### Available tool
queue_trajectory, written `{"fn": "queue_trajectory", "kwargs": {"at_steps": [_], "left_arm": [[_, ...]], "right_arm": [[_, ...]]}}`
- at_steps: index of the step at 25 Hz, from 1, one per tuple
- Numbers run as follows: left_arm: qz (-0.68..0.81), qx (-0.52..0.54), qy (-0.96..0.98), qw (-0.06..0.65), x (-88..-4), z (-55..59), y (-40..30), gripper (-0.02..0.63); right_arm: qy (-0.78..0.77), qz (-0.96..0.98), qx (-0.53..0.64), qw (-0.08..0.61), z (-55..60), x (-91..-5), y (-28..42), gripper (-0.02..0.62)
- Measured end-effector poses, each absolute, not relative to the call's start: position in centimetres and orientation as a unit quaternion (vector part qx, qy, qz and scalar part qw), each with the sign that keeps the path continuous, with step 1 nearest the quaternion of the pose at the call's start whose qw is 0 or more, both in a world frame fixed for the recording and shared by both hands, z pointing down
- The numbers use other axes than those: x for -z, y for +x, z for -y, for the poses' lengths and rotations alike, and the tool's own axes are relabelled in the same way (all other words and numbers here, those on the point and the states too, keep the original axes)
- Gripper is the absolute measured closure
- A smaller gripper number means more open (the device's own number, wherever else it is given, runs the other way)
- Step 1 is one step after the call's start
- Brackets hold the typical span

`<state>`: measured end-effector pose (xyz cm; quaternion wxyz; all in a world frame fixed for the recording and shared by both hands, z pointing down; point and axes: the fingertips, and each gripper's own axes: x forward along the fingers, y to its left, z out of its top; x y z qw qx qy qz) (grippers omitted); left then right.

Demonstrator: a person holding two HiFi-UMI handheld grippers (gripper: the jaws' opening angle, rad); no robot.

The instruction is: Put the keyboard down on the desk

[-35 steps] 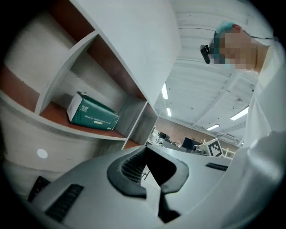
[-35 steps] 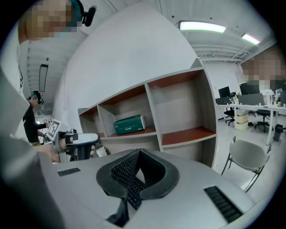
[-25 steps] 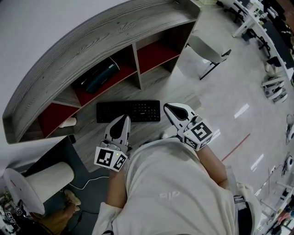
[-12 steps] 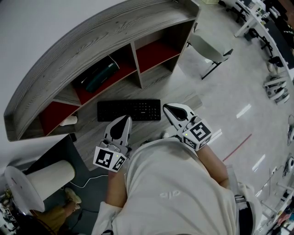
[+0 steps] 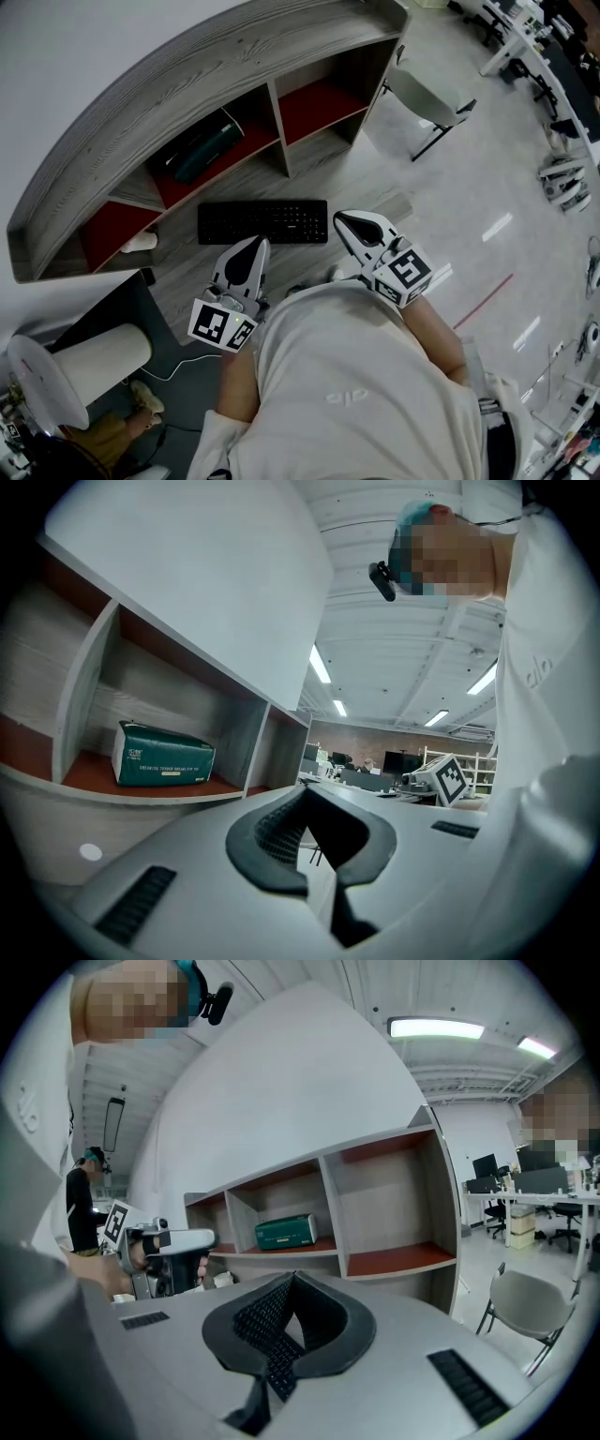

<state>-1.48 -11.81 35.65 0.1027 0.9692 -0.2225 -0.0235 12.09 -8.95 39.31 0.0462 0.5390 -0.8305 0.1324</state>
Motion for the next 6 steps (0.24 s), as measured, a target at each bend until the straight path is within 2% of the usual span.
{"fn": "queue_trajectory", "kwargs": {"at_steps": [6], "left_arm": [[0.227,0.021,0.969,0.097,-35.63,11.54,-1.62,0.592]], "right_arm": [[0.543,0.827,-0.138,0.043,8.68,-39.53,12.30,0.568]]}}
